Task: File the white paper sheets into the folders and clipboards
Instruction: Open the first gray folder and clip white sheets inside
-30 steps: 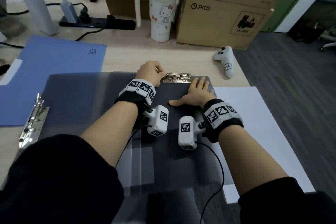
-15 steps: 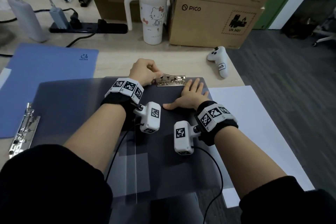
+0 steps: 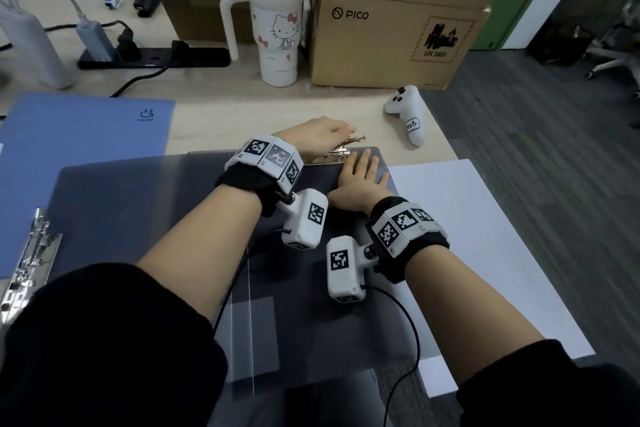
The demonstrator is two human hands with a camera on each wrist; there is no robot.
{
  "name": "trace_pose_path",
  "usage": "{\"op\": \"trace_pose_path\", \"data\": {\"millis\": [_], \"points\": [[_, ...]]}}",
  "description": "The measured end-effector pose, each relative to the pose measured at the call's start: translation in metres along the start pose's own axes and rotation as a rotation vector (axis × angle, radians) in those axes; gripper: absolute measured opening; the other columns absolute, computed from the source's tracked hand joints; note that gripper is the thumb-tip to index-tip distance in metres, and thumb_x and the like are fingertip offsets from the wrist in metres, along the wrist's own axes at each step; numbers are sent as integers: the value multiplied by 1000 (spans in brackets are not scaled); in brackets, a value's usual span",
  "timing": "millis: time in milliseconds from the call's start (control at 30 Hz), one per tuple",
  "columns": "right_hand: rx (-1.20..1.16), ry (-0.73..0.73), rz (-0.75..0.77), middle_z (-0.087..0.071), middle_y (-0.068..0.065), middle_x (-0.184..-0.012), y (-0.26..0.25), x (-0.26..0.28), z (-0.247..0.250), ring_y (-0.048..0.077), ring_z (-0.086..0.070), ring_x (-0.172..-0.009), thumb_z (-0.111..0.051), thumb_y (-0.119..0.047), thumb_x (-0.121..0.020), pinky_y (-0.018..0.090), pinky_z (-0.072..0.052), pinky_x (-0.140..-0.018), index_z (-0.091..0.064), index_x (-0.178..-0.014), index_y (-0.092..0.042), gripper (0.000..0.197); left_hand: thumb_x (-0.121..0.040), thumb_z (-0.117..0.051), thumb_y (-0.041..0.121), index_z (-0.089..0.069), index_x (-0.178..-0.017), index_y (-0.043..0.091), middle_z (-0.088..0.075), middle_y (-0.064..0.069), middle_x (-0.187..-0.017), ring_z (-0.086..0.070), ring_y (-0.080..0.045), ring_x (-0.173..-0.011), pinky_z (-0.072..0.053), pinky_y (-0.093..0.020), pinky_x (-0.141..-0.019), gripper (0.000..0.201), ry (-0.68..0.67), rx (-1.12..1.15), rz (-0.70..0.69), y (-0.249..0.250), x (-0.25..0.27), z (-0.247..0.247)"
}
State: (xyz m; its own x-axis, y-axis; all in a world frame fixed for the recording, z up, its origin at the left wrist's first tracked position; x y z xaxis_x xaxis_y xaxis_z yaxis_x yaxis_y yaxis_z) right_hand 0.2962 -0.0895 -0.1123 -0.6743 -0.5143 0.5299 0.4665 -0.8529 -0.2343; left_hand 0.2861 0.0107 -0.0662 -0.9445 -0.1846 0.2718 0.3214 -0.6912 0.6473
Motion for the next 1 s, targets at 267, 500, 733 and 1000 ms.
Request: {"op": "trace_pose_path", "data": {"millis": [267,500,733,1000], "points": [[-43,17,18,29,18,-154,3,-4,-1,34,25,-143,-56,-49,-86,53,11,-117,16,-149,-4,105,-99,-33,11,-38,-143,14,-36,-3,-152,-32,-31,-139,-27,-32,-112,44,-16,45,119,9,-3,-7],[-282,106,62,10,10,-160,12,6,8,25,11,-148,-68,-51,-79,45,2,-121,0,-151,-3,110,-96,-41,13,-51,-134,12,-49,-13,-142,-42,-29,-133,-32,-32,-108,40,273,62,6,4,25,3],[-791,140,163,-49,9,-140,40,61,28,20,-49,-126,-61,-23,-91,19,-41,-88,-42,-140,-6,55,-94,-51,21,-57,-128,15,-55,-6,-135,-49,-23,-127,-36,-35,-109,35,376,-35,-94,12,64,-20],[-1067,148,159,-69,7,-97,107,133,12,21,-67,-76,-58,-13,-91,27,-57,-72,-59,-113,-10,22,-93,-53,26,-55,-131,22,-56,-5,-136,-51,-23,-125,-38,-33,-106,38,177,-50,-117,57,105,-100]]}}
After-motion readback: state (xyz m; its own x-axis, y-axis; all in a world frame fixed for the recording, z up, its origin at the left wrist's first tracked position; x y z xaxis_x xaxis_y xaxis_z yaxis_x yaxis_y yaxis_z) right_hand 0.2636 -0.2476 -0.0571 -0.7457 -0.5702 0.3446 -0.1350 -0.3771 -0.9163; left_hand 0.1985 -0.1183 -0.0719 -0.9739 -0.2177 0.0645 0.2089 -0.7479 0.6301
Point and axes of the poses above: each hand's wrist, its own x-axis away from the middle knuckle, its own z-axis out of the back of the hand, y = z × x, the point moved 4 cm from there along -x, towards the middle knuckle
